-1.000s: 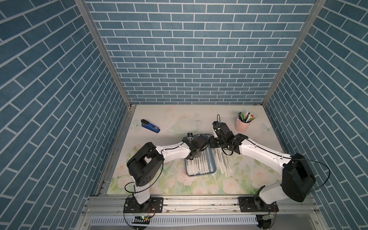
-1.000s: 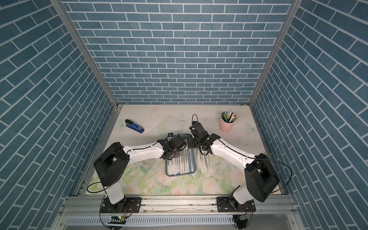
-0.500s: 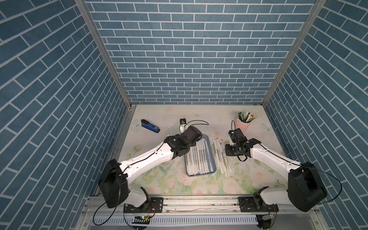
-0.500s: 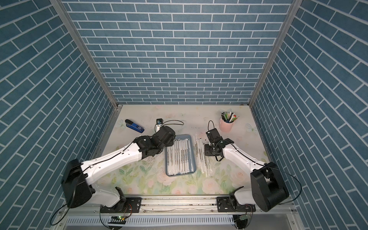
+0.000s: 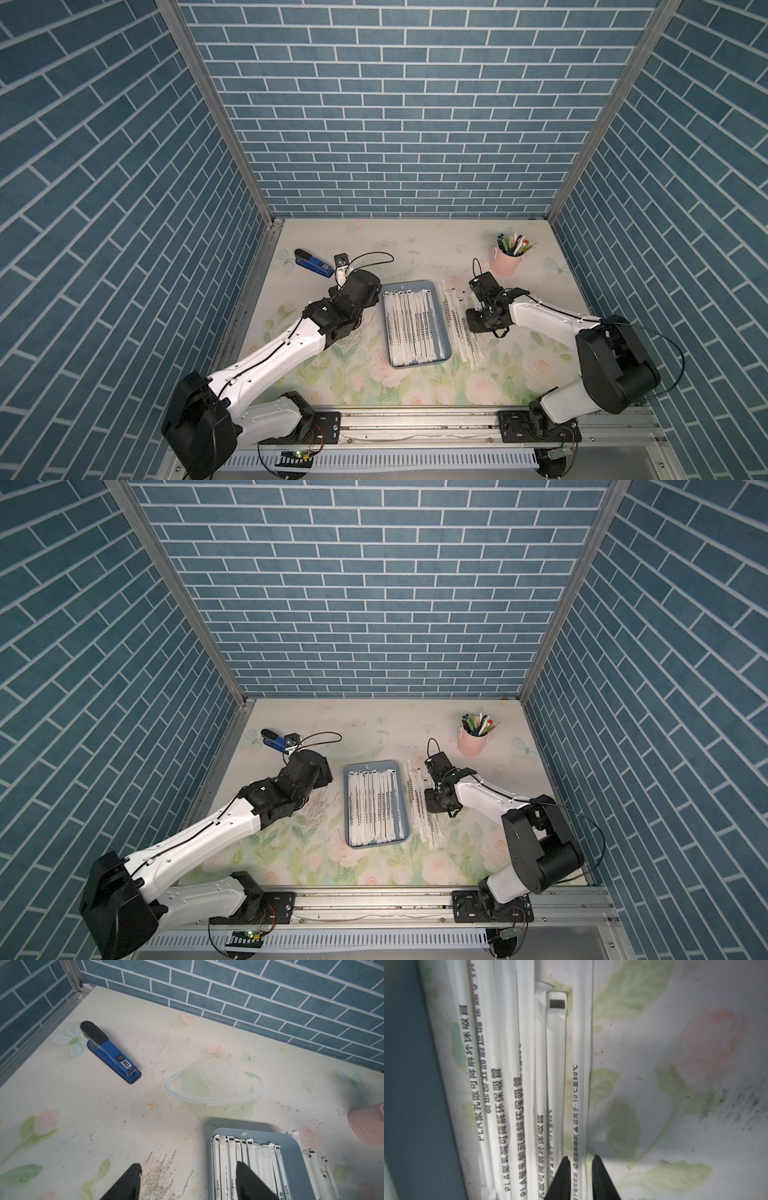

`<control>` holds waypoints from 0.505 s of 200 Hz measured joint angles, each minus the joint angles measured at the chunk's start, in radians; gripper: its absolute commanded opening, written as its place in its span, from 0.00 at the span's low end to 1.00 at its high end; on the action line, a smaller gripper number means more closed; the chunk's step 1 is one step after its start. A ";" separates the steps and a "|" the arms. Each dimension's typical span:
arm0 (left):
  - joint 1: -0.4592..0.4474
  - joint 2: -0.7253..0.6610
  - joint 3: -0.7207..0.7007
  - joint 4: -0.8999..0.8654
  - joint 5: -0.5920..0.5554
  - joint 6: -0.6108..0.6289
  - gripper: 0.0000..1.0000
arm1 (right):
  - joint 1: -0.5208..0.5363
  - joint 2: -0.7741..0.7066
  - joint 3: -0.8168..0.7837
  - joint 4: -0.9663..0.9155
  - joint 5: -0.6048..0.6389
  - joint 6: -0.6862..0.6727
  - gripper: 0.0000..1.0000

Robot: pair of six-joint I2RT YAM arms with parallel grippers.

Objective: Put the straws into the storage box
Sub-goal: Pick up the straw from the center of the board.

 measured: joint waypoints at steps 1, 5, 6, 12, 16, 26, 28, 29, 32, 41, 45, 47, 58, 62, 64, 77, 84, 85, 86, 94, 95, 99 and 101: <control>0.000 0.002 0.000 0.001 0.002 0.000 0.74 | 0.000 0.001 0.000 0.001 0.000 0.000 0.22; 0.000 0.006 -0.001 0.005 0.007 0.000 0.74 | 0.000 0.004 0.000 0.004 0.000 0.000 0.22; 0.000 0.008 -0.002 0.007 0.010 0.000 0.74 | 0.000 0.005 0.000 0.005 0.000 0.000 0.22; 0.000 0.013 -0.004 0.013 0.017 0.000 0.74 | 0.000 0.008 0.000 0.010 0.000 0.000 0.22; 0.000 0.016 -0.005 0.015 0.021 0.000 0.74 | 0.000 0.010 0.000 0.013 0.000 0.000 0.22; 0.000 0.020 -0.009 0.023 0.032 0.001 0.74 | 0.000 0.017 0.000 0.021 0.000 0.000 0.21; 0.000 0.021 -0.009 0.024 0.034 0.001 0.74 | 0.000 0.018 0.000 0.023 0.000 0.000 0.21; 0.000 0.022 -0.009 0.024 0.034 0.001 0.74 | 0.000 0.018 0.000 0.024 0.000 0.000 0.21; 0.000 0.023 -0.009 0.026 0.036 0.001 0.74 | 0.000 0.021 0.000 0.027 0.000 0.000 0.21; 0.000 0.027 -0.009 0.031 0.042 0.004 0.74 | 0.000 0.029 0.000 0.035 0.001 0.000 0.19; 0.000 0.028 -0.009 0.033 0.043 0.005 0.74 | 0.000 0.032 0.000 0.039 0.001 0.001 0.18; 0.000 0.029 -0.009 0.034 0.045 0.005 0.74 | 0.000 0.035 0.000 0.040 0.002 0.000 0.18; 0.000 0.032 -0.009 0.037 0.051 0.010 0.74 | 0.000 0.046 -0.002 0.049 0.006 0.000 0.15; 0.000 0.034 -0.009 0.038 0.053 0.011 0.74 | 0.000 0.047 -0.002 0.053 0.007 0.000 0.14; -0.001 0.034 -0.009 0.039 0.053 0.011 0.74 | 0.000 0.047 -0.003 0.055 0.008 0.000 0.14; -0.001 0.038 -0.009 0.041 0.058 0.015 0.74 | 0.000 0.047 -0.006 0.066 0.011 0.000 0.10; -0.001 0.039 -0.009 0.043 0.059 0.016 0.74 | 0.000 0.047 -0.007 0.069 0.015 0.000 0.07; -0.001 0.040 -0.009 0.044 0.060 0.016 0.74 | 0.000 0.047 -0.007 0.069 0.015 0.000 0.06; -0.001 0.040 -0.009 0.044 0.060 0.016 0.74 | 0.000 0.047 -0.008 0.069 0.015 0.000 0.06; -0.001 0.041 -0.009 0.047 0.061 0.017 0.74 | 0.000 0.046 -0.008 0.072 0.018 0.001 0.04; -0.001 0.041 -0.009 0.046 0.061 0.017 0.74 | 0.000 0.046 -0.008 0.073 0.018 0.000 0.04; -0.001 0.042 -0.009 0.047 0.062 0.018 0.73 | 0.000 0.046 -0.008 0.073 0.019 0.001 0.04; -0.001 0.042 -0.009 0.047 0.062 0.018 0.74 | 0.000 0.045 -0.008 0.073 0.019 0.000 0.03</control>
